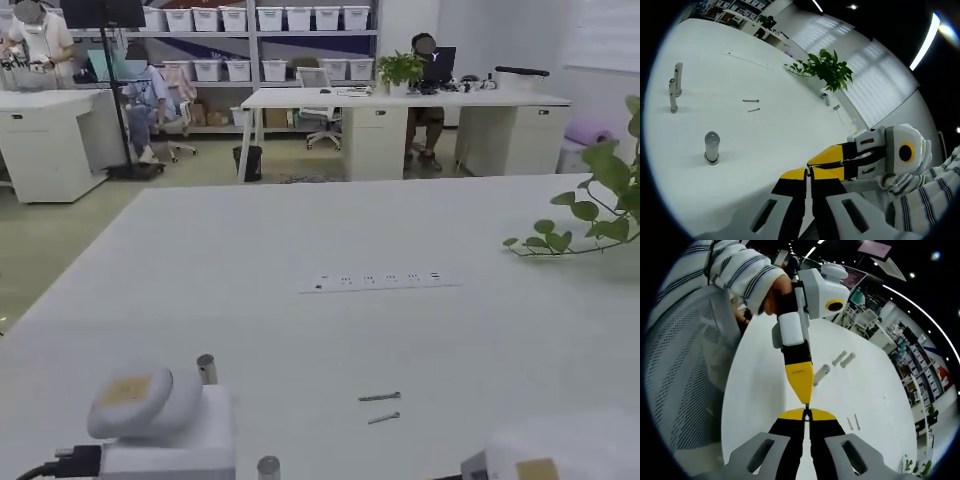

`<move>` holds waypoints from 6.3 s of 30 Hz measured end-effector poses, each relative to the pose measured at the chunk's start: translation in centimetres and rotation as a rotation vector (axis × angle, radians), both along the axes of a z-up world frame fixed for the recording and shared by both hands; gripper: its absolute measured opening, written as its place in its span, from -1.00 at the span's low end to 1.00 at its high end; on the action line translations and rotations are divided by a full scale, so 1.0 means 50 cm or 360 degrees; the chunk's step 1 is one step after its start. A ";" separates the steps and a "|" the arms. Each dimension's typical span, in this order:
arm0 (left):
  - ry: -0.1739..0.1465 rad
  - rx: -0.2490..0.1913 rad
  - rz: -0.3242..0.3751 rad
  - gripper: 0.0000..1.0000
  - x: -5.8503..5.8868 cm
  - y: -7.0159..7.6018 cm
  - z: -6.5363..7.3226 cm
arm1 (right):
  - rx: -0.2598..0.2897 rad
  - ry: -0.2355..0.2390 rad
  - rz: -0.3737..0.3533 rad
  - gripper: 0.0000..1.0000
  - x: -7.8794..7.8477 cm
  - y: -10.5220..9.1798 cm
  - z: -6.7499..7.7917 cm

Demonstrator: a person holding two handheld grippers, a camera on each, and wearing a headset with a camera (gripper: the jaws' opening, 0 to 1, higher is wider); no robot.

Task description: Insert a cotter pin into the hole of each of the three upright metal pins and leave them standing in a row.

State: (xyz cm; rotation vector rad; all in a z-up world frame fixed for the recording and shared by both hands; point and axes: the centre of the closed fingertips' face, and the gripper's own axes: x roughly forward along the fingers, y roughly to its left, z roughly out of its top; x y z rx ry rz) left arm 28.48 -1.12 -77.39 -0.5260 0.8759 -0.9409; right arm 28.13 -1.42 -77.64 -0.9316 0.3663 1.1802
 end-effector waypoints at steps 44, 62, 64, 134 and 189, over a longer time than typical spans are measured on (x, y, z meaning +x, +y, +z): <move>-0.1123 0.0214 -0.0735 -1.00 -0.060 -0.006 0.036 | 0.0356 0.0749 0.0020 -0.81 -0.056 0.004 -0.004; -0.1145 0.0269 -0.0891 -0.99 -0.073 0.002 0.012 | 0.0225 0.0743 0.0142 -0.91 -0.073 0.004 -0.017; -0.1148 0.0294 -0.0914 -0.99 -0.074 0.001 0.004 | 0.0216 0.0744 0.0146 -0.91 -0.073 0.004 -0.018; -0.0888 0.0599 -0.0156 -0.27 0.143 0.188 -0.140 | -0.0011 0.0730 -0.0084 -0.94 0.132 0.056 -0.066; -0.0881 0.0608 -0.0233 -0.75 0.147 0.172 -0.159 | -0.0038 0.0684 0.0009 -0.94 0.137 0.111 -0.085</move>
